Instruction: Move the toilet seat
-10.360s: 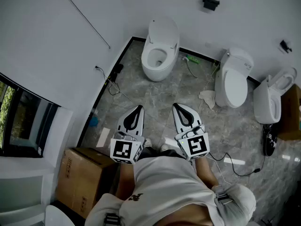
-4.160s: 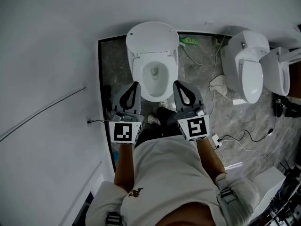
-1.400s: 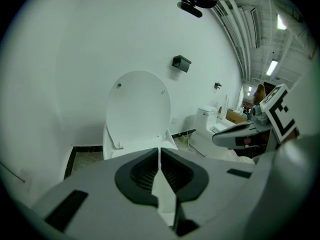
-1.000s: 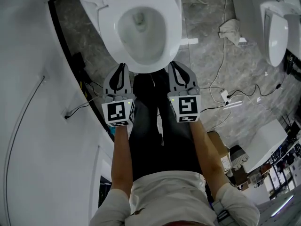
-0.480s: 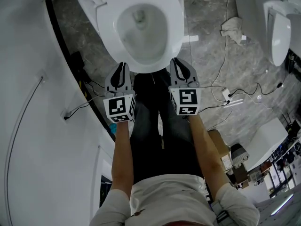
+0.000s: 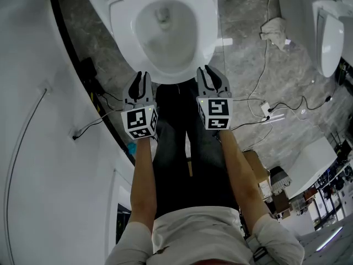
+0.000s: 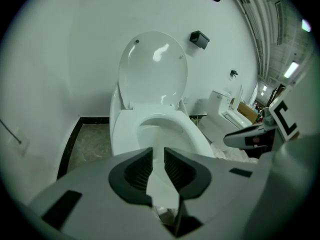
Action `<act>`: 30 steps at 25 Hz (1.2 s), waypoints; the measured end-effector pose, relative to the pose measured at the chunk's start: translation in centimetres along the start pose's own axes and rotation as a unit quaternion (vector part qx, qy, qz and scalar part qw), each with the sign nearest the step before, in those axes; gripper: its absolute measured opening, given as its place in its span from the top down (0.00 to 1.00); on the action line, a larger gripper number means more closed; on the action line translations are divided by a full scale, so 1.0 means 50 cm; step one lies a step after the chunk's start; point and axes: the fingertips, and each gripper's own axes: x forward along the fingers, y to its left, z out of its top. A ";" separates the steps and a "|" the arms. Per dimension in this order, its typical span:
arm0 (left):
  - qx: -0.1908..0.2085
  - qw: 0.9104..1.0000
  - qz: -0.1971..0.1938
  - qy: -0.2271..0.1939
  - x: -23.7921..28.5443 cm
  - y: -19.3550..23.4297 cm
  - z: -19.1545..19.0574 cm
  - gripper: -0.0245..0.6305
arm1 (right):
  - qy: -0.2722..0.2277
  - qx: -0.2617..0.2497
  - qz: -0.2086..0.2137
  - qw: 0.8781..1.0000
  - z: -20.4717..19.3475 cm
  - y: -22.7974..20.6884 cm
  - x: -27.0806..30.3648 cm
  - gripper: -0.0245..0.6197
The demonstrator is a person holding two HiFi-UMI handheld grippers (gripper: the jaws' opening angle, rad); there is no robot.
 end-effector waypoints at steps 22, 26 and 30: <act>-0.039 0.996 0.030 0.070 0.064 0.049 -0.133 0.59 | 0.081 0.043 -0.010 0.996 -0.131 -0.033 0.095 0.49; -0.042 0.996 0.026 0.080 0.070 0.051 -0.149 0.53 | 0.095 0.062 0.013 0.993 -0.156 -0.017 0.108 0.43; -0.053 0.994 0.025 0.088 0.080 0.050 -0.163 0.45 | 0.098 0.079 0.013 0.992 -0.172 -0.018 0.119 0.39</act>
